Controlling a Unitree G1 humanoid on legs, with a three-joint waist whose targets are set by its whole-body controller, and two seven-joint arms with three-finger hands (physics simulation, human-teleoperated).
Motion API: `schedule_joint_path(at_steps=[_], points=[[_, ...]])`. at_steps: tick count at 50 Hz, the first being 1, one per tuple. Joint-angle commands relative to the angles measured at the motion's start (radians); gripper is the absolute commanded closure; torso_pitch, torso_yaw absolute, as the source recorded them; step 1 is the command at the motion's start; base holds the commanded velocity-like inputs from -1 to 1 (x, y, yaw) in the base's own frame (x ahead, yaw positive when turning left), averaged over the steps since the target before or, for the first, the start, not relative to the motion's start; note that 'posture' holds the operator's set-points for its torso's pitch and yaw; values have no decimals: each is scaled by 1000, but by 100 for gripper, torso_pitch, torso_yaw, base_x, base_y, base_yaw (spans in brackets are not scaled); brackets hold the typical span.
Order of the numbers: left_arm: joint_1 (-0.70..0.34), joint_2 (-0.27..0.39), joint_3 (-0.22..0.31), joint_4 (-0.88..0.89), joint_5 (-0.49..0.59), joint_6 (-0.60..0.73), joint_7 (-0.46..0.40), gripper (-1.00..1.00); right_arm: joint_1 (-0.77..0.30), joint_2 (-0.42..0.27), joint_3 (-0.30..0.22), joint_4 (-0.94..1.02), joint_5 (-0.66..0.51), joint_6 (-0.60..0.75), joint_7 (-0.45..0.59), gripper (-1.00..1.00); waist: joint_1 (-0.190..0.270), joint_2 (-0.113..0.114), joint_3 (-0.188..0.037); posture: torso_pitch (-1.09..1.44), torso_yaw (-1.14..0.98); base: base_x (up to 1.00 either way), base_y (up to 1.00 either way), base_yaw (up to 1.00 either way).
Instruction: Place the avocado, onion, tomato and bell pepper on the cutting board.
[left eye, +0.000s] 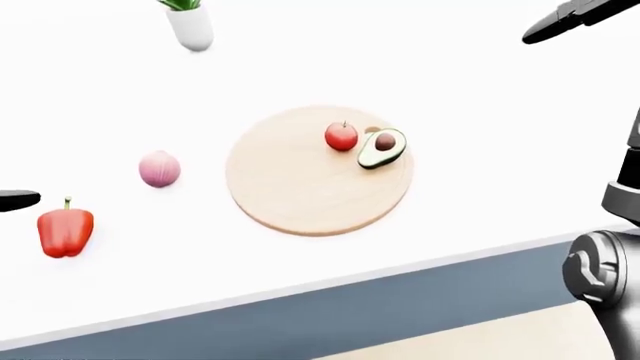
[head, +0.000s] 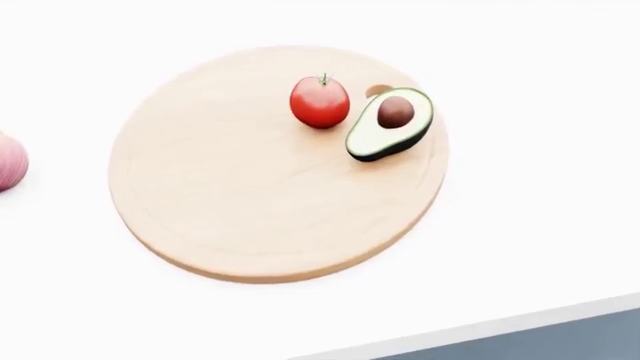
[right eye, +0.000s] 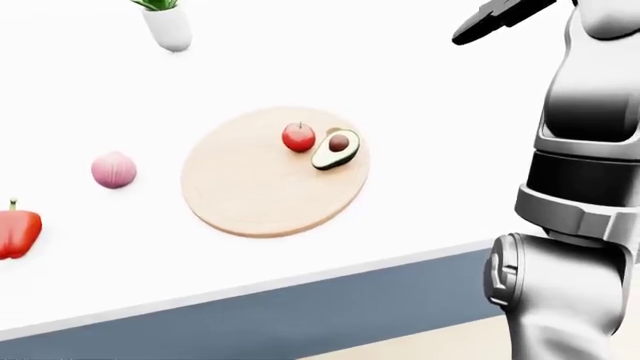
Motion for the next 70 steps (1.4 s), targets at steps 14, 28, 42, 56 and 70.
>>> schedule_joint_path(at_steps=[14, 28, 42, 56, 70], points=[[-18, 21, 38, -63, -11, 98, -157, -100, -43, -15, -6, -15, -5, -20, -13, -100, 3, -8, -28, 0, 0, 0, 0, 0], [10, 7, 73, -98, -23, 135, -235, -100, -23, -8, -8, -24, -9, -21, -12, -100, 5, -11, -28, 0, 0, 0, 0, 0], [46, -22, 65, -125, 5, 147, -352, -100, -26, -6, -6, -16, -13, -23, -13, -100, 8, -13, -28, 0, 0, 0, 0, 0], [65, -88, 46, -159, 50, 118, -399, -100, -24, -10, -8, -8, -12, -27, -10, -100, 11, -18, -30, 0, 0, 0, 0, 0], [74, -132, 12, -141, 92, 75, -399, -100, -5, -4, -10, -14, -16, -26, -11, -100, 12, -23, -32, 0, 0, 0, 0, 0]])
